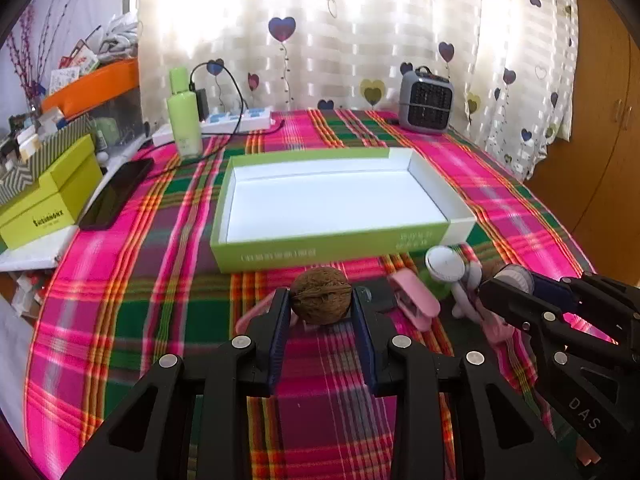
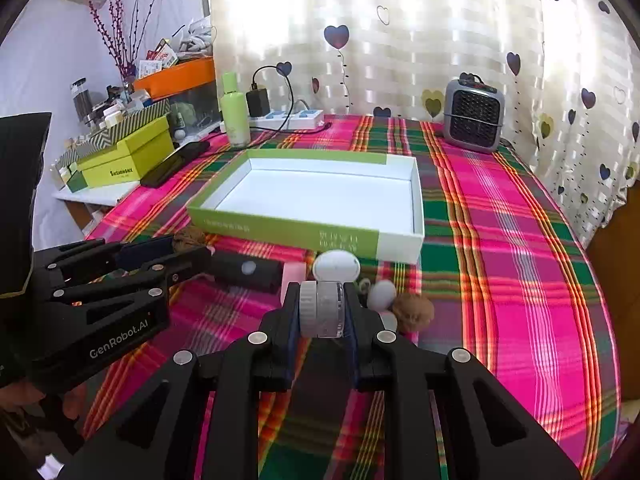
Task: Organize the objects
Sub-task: 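Carry the walnut and the tape roll over the white box with both grippers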
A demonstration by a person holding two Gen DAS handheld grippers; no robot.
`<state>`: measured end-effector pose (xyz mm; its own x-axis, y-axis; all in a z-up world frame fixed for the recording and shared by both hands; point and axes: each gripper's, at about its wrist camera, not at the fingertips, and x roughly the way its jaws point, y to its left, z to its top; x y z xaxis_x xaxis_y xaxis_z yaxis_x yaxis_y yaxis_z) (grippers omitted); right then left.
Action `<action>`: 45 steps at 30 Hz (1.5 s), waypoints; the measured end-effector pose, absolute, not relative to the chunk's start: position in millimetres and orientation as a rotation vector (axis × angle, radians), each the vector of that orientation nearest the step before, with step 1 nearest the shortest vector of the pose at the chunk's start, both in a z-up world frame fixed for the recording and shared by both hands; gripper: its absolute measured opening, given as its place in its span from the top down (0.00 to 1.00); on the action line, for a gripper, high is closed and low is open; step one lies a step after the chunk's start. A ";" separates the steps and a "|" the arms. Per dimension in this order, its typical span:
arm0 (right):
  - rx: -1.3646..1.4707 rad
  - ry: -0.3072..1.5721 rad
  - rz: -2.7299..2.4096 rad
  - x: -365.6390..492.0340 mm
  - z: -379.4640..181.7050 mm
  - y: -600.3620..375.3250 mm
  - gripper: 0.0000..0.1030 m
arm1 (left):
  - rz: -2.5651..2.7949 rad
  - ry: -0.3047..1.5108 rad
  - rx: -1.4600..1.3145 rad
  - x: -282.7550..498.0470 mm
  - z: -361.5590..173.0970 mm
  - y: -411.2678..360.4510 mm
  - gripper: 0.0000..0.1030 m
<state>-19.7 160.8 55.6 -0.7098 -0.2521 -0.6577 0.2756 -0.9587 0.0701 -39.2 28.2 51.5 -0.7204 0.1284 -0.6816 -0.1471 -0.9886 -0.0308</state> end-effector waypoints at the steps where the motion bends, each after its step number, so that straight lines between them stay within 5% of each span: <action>1: 1.015 0.045 -2.666 -21.6 56.8 160.7 0.80 | 2.787 0.037 -1.095 -41.4 53.2 27.5 0.72; 45: 1.267 0.243 -2.549 -210.7 40.2 133.1 0.80 | 2.714 0.054 -1.273 -213.3 39.1 19.4 0.72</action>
